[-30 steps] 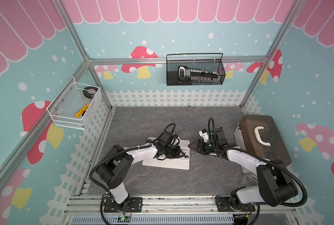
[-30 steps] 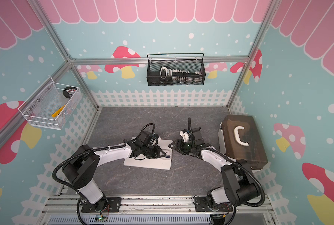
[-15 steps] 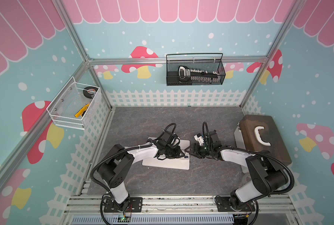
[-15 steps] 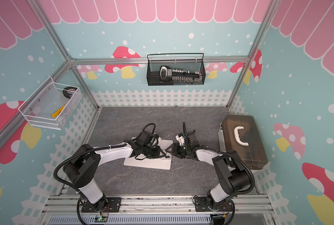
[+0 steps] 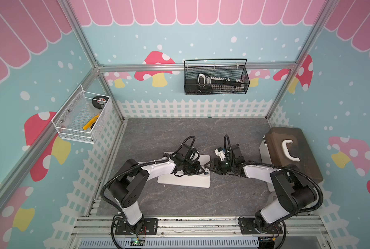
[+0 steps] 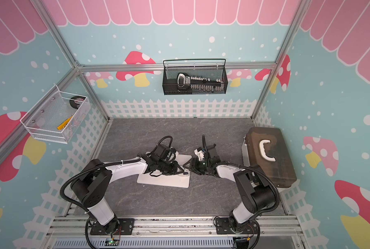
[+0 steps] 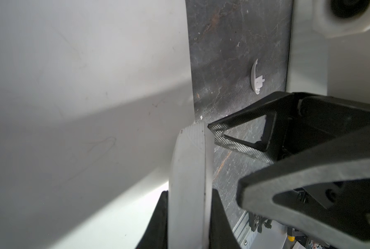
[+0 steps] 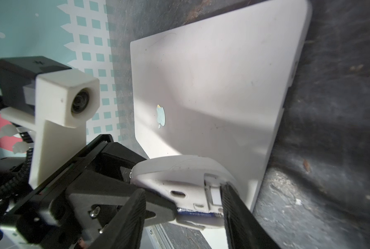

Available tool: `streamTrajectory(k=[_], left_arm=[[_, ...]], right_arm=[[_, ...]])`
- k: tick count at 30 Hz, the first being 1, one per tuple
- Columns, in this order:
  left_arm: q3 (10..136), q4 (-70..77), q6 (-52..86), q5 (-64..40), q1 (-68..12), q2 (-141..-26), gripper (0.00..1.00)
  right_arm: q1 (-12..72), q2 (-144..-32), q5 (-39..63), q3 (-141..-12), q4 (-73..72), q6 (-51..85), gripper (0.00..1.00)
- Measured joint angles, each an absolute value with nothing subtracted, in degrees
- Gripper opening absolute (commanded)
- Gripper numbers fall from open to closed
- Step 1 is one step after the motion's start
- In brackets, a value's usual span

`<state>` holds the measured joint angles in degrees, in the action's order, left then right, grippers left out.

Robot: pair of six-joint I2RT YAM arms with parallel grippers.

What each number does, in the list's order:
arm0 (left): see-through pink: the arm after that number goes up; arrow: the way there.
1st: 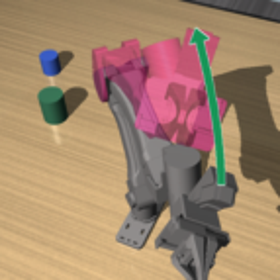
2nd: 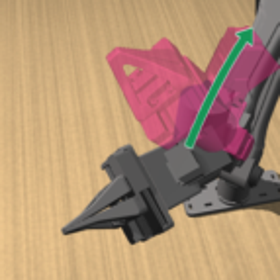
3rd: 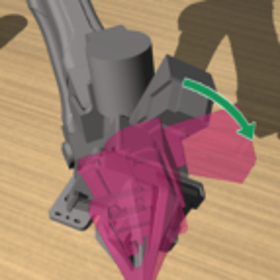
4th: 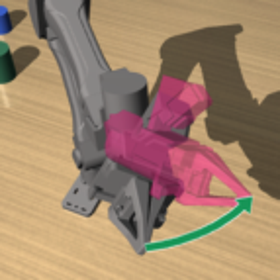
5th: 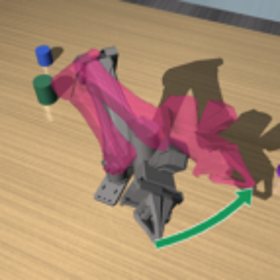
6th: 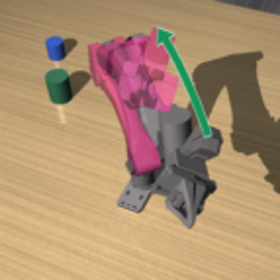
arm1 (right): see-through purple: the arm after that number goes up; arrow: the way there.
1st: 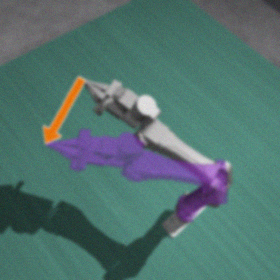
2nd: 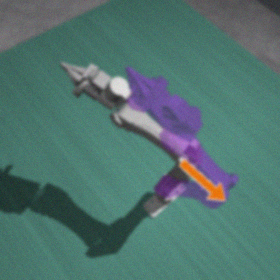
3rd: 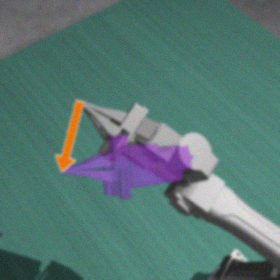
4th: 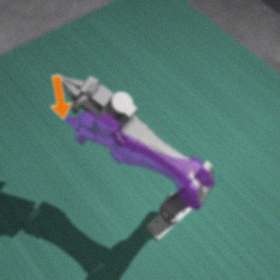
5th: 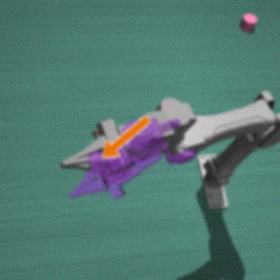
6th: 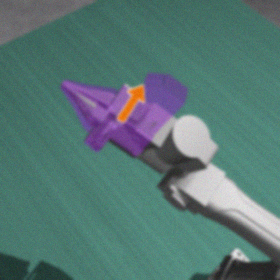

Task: Insert the wireless mouse receiver into the laptop
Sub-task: Take out the USB plug from the mouse.

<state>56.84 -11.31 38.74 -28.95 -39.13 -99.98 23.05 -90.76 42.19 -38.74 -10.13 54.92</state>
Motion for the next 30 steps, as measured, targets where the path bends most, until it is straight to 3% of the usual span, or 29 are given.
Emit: streamTrajectory(k=[19,30], left_arm=[[57.06,-12.40,38.54,-29.43,-39.13,-99.98,0.00],[57.08,-12.82,38.37,-29.58,-39.07,-99.96,0.00]], right_arm=[[22.94,-89.76,44.36,-34.83,-16.32,56.47,0.56],[22.70,-89.86,44.99,-31.20,-26.02,64.25,0.55]])
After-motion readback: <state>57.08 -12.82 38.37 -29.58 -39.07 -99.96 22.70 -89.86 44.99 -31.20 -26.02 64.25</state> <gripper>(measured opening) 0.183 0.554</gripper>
